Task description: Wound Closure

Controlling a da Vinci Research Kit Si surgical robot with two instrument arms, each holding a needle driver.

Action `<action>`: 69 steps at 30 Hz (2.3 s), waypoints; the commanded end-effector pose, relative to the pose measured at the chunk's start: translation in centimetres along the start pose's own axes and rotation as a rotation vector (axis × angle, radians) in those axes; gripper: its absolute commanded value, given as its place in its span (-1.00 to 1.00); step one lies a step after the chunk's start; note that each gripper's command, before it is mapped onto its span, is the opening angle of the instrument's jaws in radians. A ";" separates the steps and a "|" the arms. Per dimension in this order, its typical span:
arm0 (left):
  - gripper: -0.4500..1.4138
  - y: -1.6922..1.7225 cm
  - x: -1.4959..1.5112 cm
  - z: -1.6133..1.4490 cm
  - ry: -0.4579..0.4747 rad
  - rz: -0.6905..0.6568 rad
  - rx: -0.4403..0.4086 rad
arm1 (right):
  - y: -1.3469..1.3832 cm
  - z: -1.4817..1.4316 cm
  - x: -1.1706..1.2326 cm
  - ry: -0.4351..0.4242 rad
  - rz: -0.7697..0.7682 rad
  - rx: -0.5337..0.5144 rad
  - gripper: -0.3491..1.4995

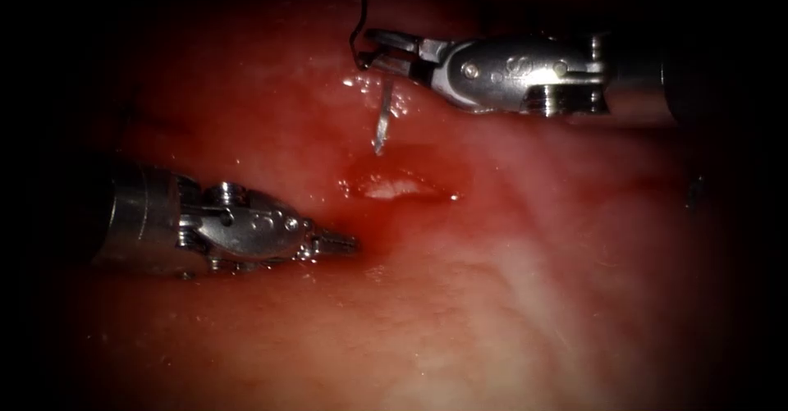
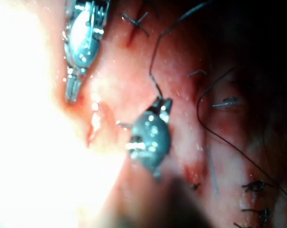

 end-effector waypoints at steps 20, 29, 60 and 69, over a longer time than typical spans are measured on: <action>-0.73 -0.02 0.01 0.02 0.001 0.001 -0.010 | -0.44 0.23 -0.04 0.073 -0.150 0.253 -1.00; -0.73 -0.01 0.00 0.05 0.001 0.001 -0.008 | -0.37 0.18 -0.14 0.023 0.006 0.272 -1.00; -0.75 0.00 -0.03 0.10 -0.005 0.003 -0.002 | -0.28 0.09 -0.31 -0.052 0.468 0.211 -1.00; -0.75 0.01 -0.04 0.13 -0.008 0.005 0.001 | -0.40 0.10 -0.34 -0.055 0.618 0.256 -1.00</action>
